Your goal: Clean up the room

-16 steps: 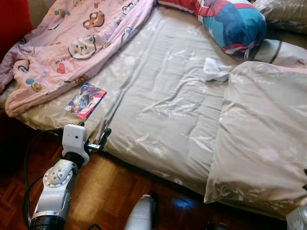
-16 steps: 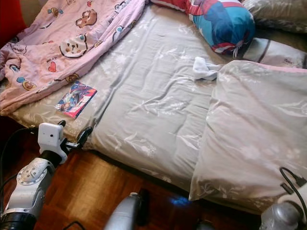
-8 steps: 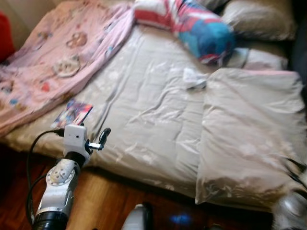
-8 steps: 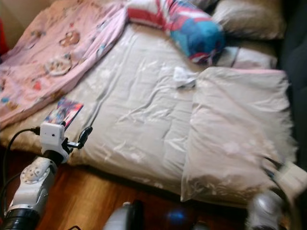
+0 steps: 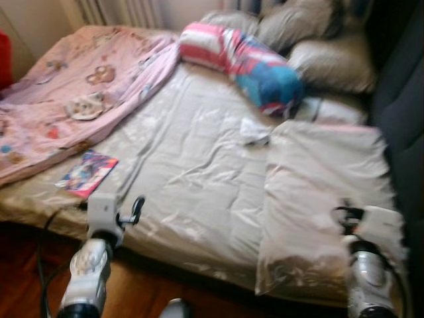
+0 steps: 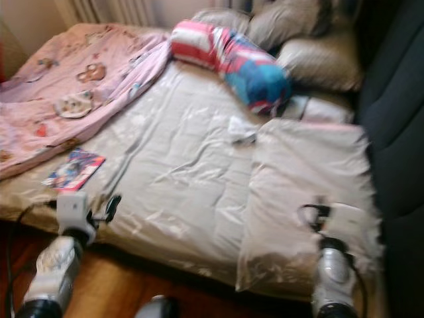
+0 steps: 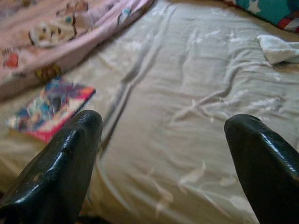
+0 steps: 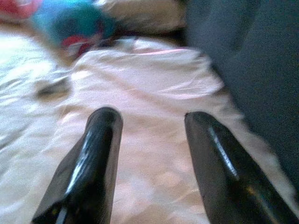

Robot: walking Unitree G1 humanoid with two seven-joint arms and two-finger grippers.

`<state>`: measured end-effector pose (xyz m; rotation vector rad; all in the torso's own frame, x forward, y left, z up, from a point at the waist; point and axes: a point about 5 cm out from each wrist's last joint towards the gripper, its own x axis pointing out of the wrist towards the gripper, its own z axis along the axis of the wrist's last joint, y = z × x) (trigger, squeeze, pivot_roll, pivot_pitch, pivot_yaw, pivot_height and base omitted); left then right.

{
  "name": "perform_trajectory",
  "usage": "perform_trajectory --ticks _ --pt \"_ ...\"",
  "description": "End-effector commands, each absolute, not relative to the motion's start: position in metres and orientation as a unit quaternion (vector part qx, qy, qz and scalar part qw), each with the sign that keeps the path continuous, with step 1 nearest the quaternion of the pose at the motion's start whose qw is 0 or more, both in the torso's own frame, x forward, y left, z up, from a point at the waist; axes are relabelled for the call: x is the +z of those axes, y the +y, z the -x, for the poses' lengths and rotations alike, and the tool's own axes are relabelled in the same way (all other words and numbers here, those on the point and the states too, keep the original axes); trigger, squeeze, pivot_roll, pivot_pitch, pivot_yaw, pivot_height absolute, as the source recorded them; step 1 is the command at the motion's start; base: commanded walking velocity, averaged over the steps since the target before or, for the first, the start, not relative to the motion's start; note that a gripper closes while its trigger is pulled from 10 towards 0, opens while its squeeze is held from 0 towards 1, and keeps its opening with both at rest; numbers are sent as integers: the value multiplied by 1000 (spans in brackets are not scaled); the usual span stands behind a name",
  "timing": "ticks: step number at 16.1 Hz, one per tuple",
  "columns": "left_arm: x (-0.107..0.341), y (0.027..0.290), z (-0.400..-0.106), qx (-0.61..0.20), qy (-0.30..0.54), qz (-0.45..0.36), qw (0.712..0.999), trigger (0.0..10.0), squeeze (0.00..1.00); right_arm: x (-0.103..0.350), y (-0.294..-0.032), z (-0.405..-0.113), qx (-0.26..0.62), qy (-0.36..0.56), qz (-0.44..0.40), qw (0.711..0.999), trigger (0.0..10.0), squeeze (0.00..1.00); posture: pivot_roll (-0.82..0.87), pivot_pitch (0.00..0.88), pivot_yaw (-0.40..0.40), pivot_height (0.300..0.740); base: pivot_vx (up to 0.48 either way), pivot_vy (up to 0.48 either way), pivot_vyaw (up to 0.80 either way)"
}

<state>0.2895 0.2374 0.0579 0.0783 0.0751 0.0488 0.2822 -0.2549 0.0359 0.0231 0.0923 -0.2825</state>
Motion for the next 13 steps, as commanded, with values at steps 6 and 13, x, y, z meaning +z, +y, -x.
perform_trajectory --ticks 6,13 --pt "-11 240 -253 65 200 -19 977 10000 0 -16 -243 -257 -127 222 -61 965 10000 0 142 29 -45 705 0 0 0" --pt "-43 242 -226 77 323 -16 943 10000 0 -21 -247 -246 -187 202 -101 956 10000 0 134 12 -13 705 0 0 0"
